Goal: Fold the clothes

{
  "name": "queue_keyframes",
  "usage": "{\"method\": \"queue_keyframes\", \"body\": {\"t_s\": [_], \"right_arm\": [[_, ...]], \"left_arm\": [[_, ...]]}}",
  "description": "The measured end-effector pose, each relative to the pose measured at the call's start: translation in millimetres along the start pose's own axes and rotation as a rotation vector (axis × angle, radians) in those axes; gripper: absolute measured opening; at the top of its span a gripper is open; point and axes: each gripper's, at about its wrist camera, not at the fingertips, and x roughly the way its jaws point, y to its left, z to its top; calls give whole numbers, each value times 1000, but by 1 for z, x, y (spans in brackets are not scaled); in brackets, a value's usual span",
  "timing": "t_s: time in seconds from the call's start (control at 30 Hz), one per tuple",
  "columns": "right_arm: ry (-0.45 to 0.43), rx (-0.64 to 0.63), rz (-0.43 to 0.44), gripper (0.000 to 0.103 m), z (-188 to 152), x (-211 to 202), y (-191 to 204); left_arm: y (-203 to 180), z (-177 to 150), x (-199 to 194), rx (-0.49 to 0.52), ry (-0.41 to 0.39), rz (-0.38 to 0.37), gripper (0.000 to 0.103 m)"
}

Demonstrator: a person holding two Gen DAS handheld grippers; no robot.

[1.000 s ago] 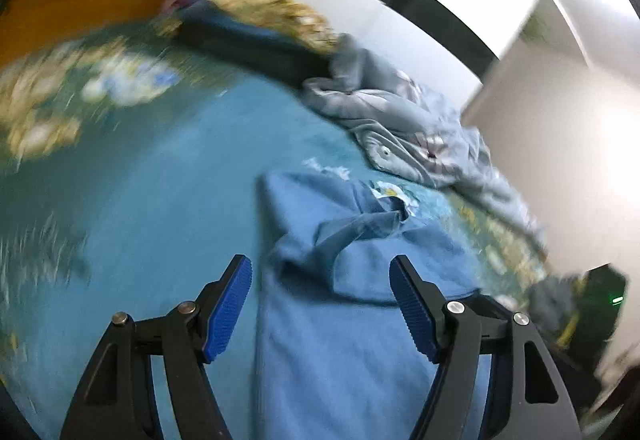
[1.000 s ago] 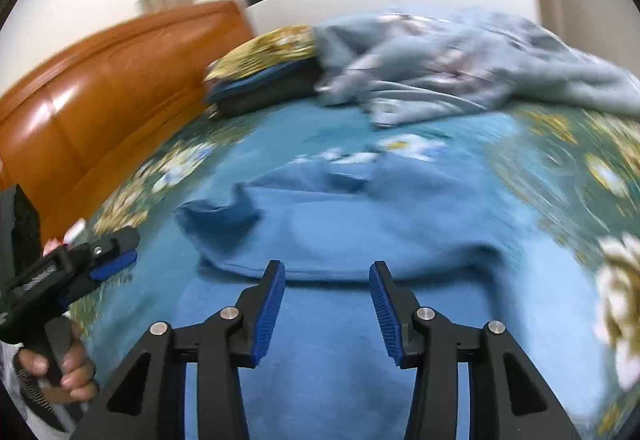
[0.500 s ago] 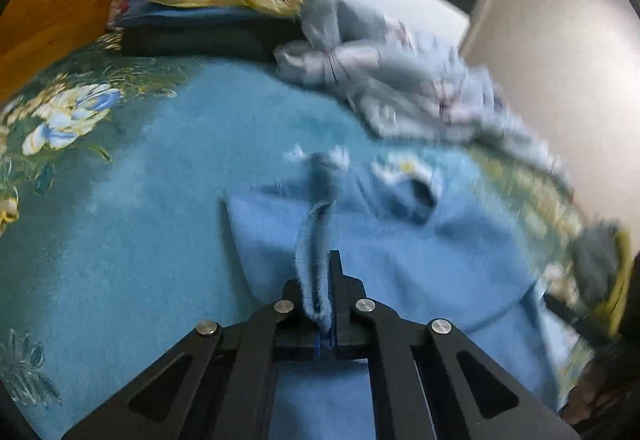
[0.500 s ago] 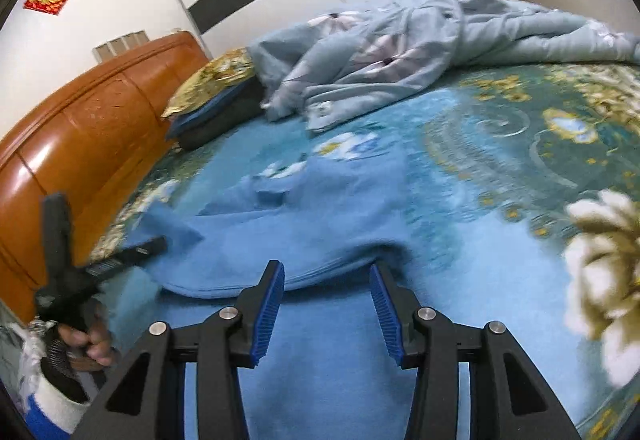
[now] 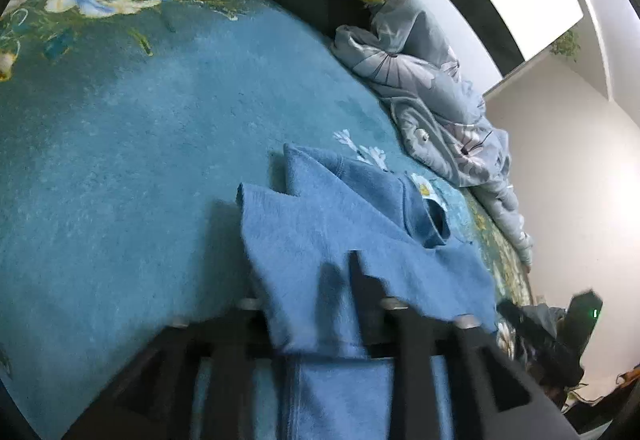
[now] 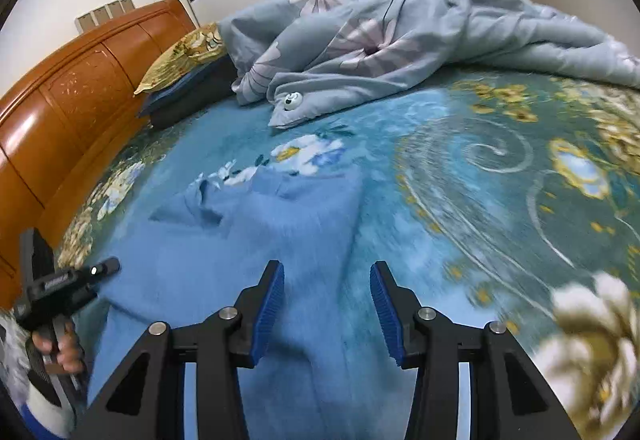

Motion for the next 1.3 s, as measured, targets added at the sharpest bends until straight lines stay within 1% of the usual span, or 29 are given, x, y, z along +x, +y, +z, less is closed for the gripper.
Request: {"method": "queue_keyframes", "body": {"t_s": [0.03,0.13,0.17,0.2,0.23,0.27,0.3,0.33,0.4,0.47,0.5,0.6,0.63,0.7,0.73,0.8,0.83,0.9,0.97,1.03,1.07,1.1,1.17,1.23,1.3], "right_arm": [[10,12,0,48,6,8,1],[29,68,8,48,23,29,0],[44,88,8,48,28,36,-2],[59,102,-1,48,32,41,-3],[74,113,-13,47,35,47,-5],[95,125,-24,34,38,55,-7],[107,133,-19,13,40,59,-9],[119,144,-8,7,41,61,-12],[105,152,25,5,43,57,-19],[30,178,87,5,47,42,-30],[7,197,111,5,47,39,-36],[26,218,79,5,41,46,-48],[35,228,69,5,38,50,-52],[56,260,62,5,30,61,-60],[54,271,70,5,30,61,-61],[52,283,79,6,31,62,-64],[57,264,65,6,32,62,-61],[67,227,37,7,35,62,-55],[67,193,-3,8,38,58,-50],[46,169,-33,15,39,48,-46],[32,160,-41,20,39,41,-44],[21,155,-41,28,38,32,-43],[5,148,-31,32,33,18,-40],[7,133,-35,36,28,8,-36],[16,128,-40,37,23,0,-34]], "left_arm": [[-2,1,1,9,-2,10,40],[0,6,0,6,-28,10,40],[0,7,-1,10,-37,13,27],[-2,8,-2,20,-42,23,7],[-4,9,-2,31,-42,37,2],[-6,10,-2,43,-42,51,2],[-9,11,-3,59,-47,56,2],[-14,13,-7,84,-59,43,2],[-27,15,-16,137,-90,-7,2],[-42,18,-25,192,-133,-76,2],[-46,18,-24,212,-136,-83,3],[-45,16,-5,250,-89,-22,3],[-42,16,4,247,-65,3,3],[-21,14,25,194,-1,73,3],[-14,13,30,167,18,68,3],[-5,14,30,126,24,41,5],[-5,14,30,120,24,42,5],[-10,13,33,147,34,74,5],[-17,11,33,171,43,86,5],[-24,8,26,185,47,76,12],[-26,7,21,189,42,72,23],[-26,8,17,191,30,71,38],[-26,9,8,195,8,68,51],[-25,12,3,184,-4,59,51],[-17,21,13,119,21,43,53]]}}
